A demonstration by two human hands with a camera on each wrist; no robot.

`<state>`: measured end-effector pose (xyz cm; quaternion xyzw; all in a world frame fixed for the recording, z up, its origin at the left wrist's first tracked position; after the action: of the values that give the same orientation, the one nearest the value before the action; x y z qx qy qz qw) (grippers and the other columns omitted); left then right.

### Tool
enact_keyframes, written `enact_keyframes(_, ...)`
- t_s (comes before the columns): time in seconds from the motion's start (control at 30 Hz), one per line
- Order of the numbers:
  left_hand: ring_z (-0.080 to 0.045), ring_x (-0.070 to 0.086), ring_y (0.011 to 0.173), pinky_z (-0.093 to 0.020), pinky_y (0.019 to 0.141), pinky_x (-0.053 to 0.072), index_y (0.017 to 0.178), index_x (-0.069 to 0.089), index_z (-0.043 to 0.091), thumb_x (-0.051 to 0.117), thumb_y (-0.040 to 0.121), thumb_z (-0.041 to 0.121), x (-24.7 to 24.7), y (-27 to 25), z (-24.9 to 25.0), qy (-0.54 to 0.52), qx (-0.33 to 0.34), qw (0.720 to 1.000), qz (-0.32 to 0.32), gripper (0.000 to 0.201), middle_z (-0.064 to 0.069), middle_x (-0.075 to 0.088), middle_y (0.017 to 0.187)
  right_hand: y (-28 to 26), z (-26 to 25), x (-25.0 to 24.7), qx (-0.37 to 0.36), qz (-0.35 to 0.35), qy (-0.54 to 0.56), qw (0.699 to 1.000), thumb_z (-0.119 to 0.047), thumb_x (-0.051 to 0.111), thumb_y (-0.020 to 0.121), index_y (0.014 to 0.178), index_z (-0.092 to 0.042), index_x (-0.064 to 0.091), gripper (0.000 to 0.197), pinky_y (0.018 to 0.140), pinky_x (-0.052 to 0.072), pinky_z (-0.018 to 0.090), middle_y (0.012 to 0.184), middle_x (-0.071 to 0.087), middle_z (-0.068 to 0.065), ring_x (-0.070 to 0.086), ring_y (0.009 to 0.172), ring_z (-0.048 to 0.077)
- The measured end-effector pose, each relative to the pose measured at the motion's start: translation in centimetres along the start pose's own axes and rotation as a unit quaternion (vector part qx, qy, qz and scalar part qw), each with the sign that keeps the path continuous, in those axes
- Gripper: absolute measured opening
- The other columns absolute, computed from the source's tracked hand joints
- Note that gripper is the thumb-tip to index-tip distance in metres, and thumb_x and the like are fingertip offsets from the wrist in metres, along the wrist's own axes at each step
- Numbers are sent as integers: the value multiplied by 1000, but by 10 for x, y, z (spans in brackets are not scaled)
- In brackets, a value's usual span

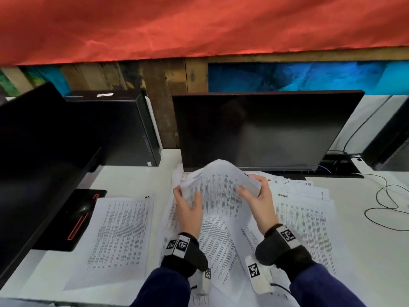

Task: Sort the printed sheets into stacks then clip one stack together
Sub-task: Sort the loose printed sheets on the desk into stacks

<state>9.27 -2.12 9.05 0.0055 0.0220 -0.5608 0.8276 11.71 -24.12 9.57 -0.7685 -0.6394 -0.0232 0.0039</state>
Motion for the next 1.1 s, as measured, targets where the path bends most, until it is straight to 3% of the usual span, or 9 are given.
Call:
enact_keyframes(0.1,-15,61,106,-22,81,48,119,37,30,56,92,21,-7,8,-8,6,7,1000,21,34,5,60,114,-5,-32,-3,-108,51,-93,989,-17,63,89,127,-34,39,48,95,36,9,120,46,-23,44,116,-9)
enact_keyframes(0.2,-10,63,95,-14,68,47,116,38,25,56,93,19,-7,15,-5,15,9,1000,14,30,10,62,101,-10,-69,3,-247,69,-220,941,-11,54,95,145,-25,30,57,88,31,-4,130,34,-8,37,108,-23)
enact_keyframes(0.3,2,59,91,-5,61,46,121,38,23,55,94,21,-3,18,-2,15,10,1000,1,32,18,59,99,-10,-81,22,-299,20,-351,887,-8,47,96,146,-37,29,61,65,49,11,143,25,4,53,74,-2)
enact_keyframes(0.4,5,57,88,-2,57,45,121,38,23,54,94,20,-1,19,-1,13,7,1000,-6,32,18,59,98,-3,-76,27,-290,-9,-412,864,-10,46,95,145,-38,33,59,68,56,29,147,18,4,59,76,13)
enact_keyframes(0.5,4,59,88,-3,56,47,120,40,19,55,94,20,0,23,-4,12,-2,1000,-10,30,16,60,96,1,-73,24,-274,-16,-415,868,1,49,89,141,-29,43,60,76,57,34,146,22,9,59,92,20)
enact_keyframes(0.7,8,54,87,-3,54,43,115,38,30,52,96,20,3,23,2,4,-2,999,-33,25,20,55,95,1,-81,27,-262,-14,-384,885,-1,45,92,142,-25,39,56,73,54,27,142,26,6,52,84,13)
enact_keyframes(0.83,-12,59,107,-18,78,46,114,41,37,51,96,28,4,28,-17,7,-28,998,-56,23,18,59,104,5,-76,19,-232,-8,-355,905,-8,43,97,147,-28,32,55,73,52,19,140,29,1,50,84,0)
enact_keyframes(0.97,-10,55,114,-41,102,45,121,38,40,53,93,36,10,20,-29,0,-51,995,-90,32,14,57,119,7,-70,11,-211,11,-242,947,-9,49,95,151,-26,11,70,84,37,-2,131,31,-6,43,103,-19)
enact_keyframes(1.1,-12,56,115,-29,89,50,121,43,33,61,89,33,0,22,15,-49,37,998,-27,37,6,57,121,23,-36,-7,-89,14,-77,993,-12,67,85,138,-39,36,67,103,43,31,131,51,2,51,120,14)
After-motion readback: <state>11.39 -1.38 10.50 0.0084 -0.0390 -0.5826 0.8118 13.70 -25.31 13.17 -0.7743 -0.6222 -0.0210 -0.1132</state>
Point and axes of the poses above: each hand's wrist, its own y-axis towards the middle knuckle, its own x-axis out of the palm, z = x × y, the point moved 10 cm from there along y, towards the middle knuckle
